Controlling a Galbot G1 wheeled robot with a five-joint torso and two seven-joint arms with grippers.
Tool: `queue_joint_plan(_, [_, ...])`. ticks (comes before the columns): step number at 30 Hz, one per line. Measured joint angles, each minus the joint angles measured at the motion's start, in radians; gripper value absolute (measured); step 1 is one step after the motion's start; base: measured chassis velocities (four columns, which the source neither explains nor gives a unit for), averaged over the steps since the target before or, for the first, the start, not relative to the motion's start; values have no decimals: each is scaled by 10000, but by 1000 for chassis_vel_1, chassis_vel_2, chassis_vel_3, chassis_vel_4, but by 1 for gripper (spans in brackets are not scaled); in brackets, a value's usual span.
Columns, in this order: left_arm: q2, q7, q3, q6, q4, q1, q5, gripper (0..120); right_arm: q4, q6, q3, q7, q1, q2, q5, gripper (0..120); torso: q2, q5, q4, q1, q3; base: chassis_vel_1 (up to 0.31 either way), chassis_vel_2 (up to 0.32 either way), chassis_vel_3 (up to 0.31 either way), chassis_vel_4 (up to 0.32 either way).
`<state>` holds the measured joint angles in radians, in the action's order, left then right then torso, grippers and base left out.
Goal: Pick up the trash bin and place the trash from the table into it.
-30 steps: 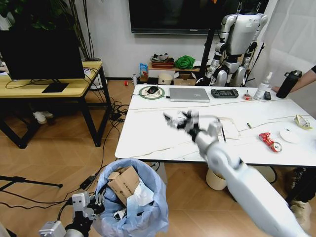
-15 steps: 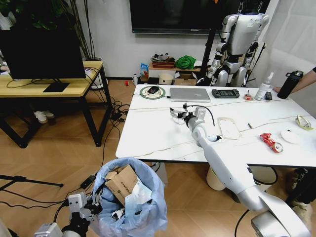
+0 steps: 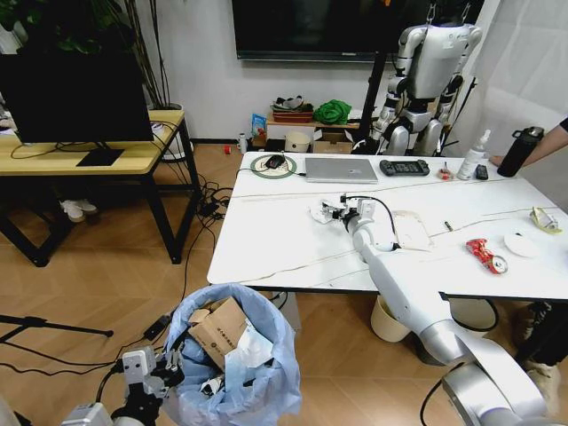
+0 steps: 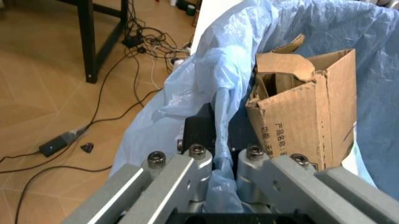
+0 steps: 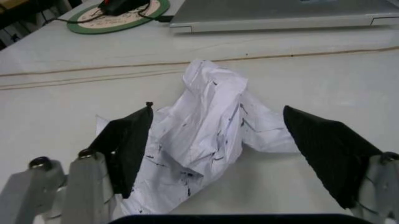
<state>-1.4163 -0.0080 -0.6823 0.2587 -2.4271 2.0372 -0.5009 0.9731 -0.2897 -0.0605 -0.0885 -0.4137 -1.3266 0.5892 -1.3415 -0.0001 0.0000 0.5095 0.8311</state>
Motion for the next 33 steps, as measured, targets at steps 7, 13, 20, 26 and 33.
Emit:
queue_joint_plan(7, [35,4,-3,-12,-2,-5,-1,0,152,-1,-53,-24,-200,-23,-88,51,0,1,0,0,0,0,0,0,0])
queue_joint_plan(13, [64,6,3,-16,-2,-17,-7,0,325,-1,-38,-43,-302,15,-98,27,0,1,0,0,0,0,0,0,0])
queue_joint_plan(20, [82,13,33,-22,14,-34,-18,0,535,0,-26,-41,-431,65,-11,2,0,0,0,0,0,0,0,0,0])
queue_joint_plan(26, [89,16,52,-28,31,-42,-18,0,969,28,-20,-40,-580,207,461,0,1,1,0,0,1,0,0,0,0])
queue_joint_plan(33, [155,18,115,-28,74,-74,-24,0,4216,418,-97,519,-1434,1319,3022,0,0,2,3,0,0,0,0,0,0])
